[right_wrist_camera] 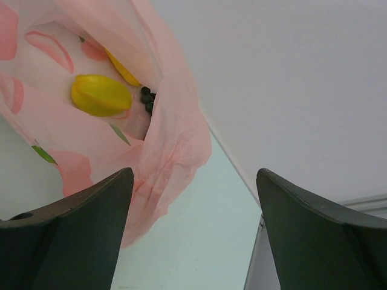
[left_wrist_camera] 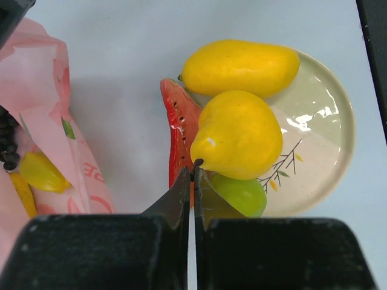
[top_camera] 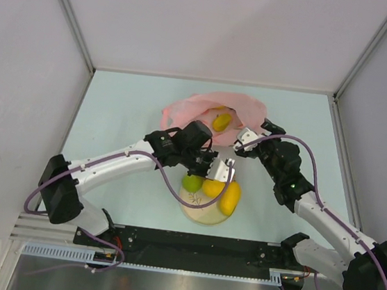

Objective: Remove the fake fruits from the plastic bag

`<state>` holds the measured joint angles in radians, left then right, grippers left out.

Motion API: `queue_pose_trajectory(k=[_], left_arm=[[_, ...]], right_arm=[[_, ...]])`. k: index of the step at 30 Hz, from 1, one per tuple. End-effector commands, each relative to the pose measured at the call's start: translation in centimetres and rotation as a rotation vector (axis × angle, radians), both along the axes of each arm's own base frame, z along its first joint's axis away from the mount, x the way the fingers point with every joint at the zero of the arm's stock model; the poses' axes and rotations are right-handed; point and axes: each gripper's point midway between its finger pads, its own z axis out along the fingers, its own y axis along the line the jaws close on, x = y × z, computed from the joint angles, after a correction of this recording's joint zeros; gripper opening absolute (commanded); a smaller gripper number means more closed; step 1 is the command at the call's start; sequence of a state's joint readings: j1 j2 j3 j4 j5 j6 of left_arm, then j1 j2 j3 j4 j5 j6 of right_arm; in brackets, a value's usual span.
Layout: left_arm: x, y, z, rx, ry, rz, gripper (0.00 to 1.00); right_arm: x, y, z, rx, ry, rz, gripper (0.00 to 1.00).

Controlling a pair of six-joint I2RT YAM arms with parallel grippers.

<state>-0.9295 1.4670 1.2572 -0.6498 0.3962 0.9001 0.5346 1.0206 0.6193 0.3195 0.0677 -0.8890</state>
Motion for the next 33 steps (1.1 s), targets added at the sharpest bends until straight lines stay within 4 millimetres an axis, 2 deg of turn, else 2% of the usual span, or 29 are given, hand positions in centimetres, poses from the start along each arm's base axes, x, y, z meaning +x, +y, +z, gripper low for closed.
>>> queue_pose_trajectory(k=[1, 10, 22, 26, 29, 30, 32, 33], left_arm=[[0.0, -1.2, -0.7, -0.011, -0.032, -0.034, 0.00], [0.5, -0.5, -2.9, 0.048, -0.060, -0.019, 0.00], [1.3, -1.7, -4.8, 0.053, -0.054, 0.027, 0.00], [1.6, -1.3, -5.2, 0.073, -0.064, 0.038, 0.05], [1.5, -0.9, -5.2, 0.090, -0.063, 0.046, 0.15], [1.6, -0.8, -5.1, 0.094, -0.064, 0.052, 0.28], [1.7, -0.5, -4.9, 0.099, -0.070, 0.061, 0.41], [1.7, -0.4, -4.8, 0.100, -0.074, 0.064, 0.50]], right_arm=[[-0.1, 0.3, 1.7, 0.049, -0.034, 0.016, 0.87], [-0.6, 0.8, 0.4, 0.037, -0.024, 0.055, 0.87], [-0.7, 0.7, -0.4, 0.030, -0.002, 0.051, 0.87], [-0.6, 0.8, -0.7, 0.024, 0.006, 0.054, 0.87], [-0.6, 0.8, -0.8, 0.025, 0.008, 0.054, 0.87], [-0.6, 0.9, -0.7, 0.026, 0.006, 0.056, 0.87], [-0.6, 0.9, -0.8, 0.019, 0.006, 0.056, 0.87], [-0.6, 0.8, -0.9, 0.017, 0.009, 0.055, 0.87]])
